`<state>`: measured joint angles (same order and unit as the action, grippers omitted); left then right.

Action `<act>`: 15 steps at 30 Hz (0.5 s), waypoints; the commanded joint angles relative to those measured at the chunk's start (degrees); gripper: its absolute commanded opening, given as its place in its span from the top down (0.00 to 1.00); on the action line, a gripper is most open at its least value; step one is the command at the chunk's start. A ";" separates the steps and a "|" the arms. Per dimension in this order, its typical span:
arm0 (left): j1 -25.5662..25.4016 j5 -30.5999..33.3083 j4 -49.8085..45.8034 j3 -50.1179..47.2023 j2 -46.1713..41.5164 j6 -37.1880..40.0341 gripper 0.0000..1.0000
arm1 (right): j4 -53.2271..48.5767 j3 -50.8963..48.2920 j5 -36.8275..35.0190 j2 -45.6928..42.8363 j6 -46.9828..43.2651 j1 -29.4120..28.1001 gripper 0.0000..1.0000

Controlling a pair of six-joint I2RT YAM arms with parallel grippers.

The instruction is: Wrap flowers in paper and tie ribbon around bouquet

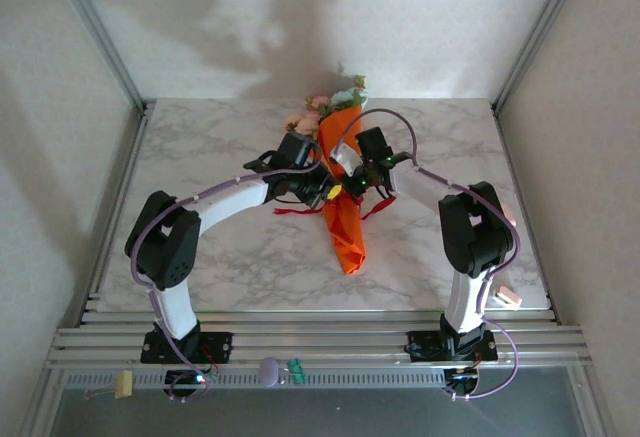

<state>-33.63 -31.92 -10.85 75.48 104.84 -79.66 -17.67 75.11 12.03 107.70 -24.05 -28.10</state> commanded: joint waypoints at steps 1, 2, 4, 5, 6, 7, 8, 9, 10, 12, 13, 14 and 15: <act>0.22 1.40 2.56 -0.36 1.54 -3.16 0.96 | -2.08 1.44 1.49 0.82 1.09 0.07 1.00; 0.23 2.16 2.19 -0.35 1.77 -2.95 0.94 | -2.11 1.40 1.50 0.88 1.19 0.08 1.00; 0.32 2.97 2.13 -0.26 2.43 -3.02 0.92 | -1.90 1.22 1.25 0.84 1.46 0.15 1.00; 0.39 3.17 2.15 -0.16 2.85 -3.12 0.92 | -1.93 1.18 1.16 0.97 1.63 0.17 1.00; 0.40 3.69 2.09 -0.08 3.01 -3.20 0.92 | -1.88 1.18 1.17 0.97 1.64 0.23 1.00; 0.49 4.17 2.29 -0.07 3.33 -3.35 0.92 | -1.88 1.25 1.11 0.95 1.73 0.22 1.00; 0.56 4.24 2.96 -0.07 3.72 -3.67 0.92 | -1.87 1.27 1.01 1.07 1.81 0.23 1.00; 0.57 4.16 3.32 0.00 4.12 -3.98 0.92 | -1.77 1.32 1.03 1.04 1.94 0.23 1.00; 0.58 4.15 3.37 0.33 4.66 -4.13 0.92 | -1.85 1.40 0.98 1.16 2.07 0.21 1.00; 0.74 4.68 2.16 0.97 5.52 -4.08 0.92 | -1.92 1.52 0.98 1.06 2.25 0.24 1.00; 0.91 5.24 1.94 0.94 5.55 -3.95 0.91 | -1.93 1.61 0.98 1.04 2.39 0.19 1.00; 1.17 5.95 1.90 0.69 5.55 -4.03 0.91 | -1.85 1.61 0.98 0.94 2.43 0.24 1.00; 1.35 6.44 2.37 0.40 5.55 -4.18 0.88 | -1.85 1.53 1.11 0.81 2.48 0.23 1.00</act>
<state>-33.17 -28.32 -8.80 75.48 109.86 -82.94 -17.87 75.11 12.10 107.92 -22.63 -27.83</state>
